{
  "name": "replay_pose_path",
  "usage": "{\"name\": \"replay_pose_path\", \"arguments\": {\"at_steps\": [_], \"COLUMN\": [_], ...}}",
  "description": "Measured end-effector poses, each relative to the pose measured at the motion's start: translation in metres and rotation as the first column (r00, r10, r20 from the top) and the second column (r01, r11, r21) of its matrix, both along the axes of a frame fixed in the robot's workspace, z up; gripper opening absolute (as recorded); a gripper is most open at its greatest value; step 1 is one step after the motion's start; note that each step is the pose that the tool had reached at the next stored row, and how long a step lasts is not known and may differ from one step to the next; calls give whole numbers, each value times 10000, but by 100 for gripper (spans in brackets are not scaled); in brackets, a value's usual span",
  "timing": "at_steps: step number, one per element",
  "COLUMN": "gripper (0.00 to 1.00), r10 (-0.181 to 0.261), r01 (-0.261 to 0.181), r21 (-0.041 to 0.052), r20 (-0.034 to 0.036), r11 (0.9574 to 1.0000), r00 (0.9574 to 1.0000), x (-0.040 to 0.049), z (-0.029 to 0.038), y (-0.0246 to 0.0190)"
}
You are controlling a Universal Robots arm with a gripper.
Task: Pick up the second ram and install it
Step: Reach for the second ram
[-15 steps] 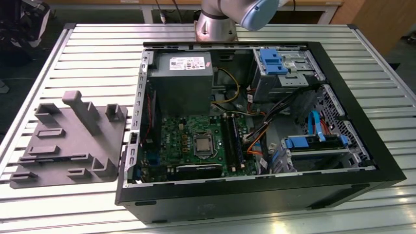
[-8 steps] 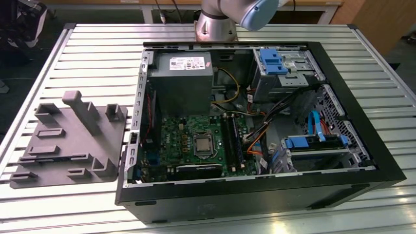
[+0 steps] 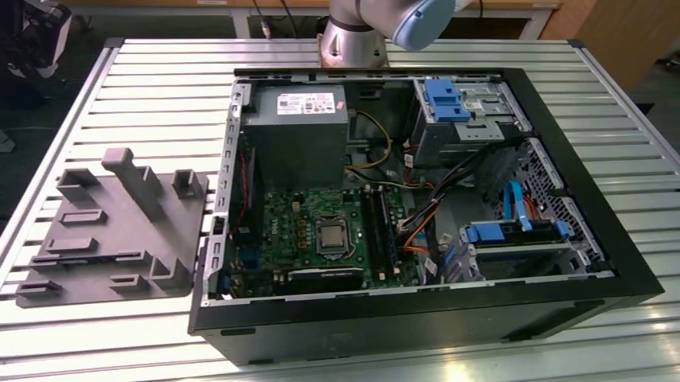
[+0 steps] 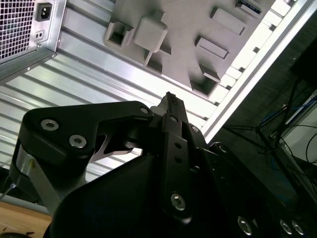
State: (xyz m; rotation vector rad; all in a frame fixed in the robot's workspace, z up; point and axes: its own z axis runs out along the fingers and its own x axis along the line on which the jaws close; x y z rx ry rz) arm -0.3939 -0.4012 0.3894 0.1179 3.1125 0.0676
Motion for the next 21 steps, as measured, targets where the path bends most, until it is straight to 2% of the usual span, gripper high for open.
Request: {"name": "replay_pose_path", "arguments": {"at_steps": [9, 21], "gripper": [11, 11], "r10": [-2, -1], "r01": [2, 1], "r21": [1, 0], "r20": [0, -1], "r11": [10000, 10000], "r00": [10000, 10000], "x": [-36, -57], "z": [-9, -19], "y": [-19, -82]}}
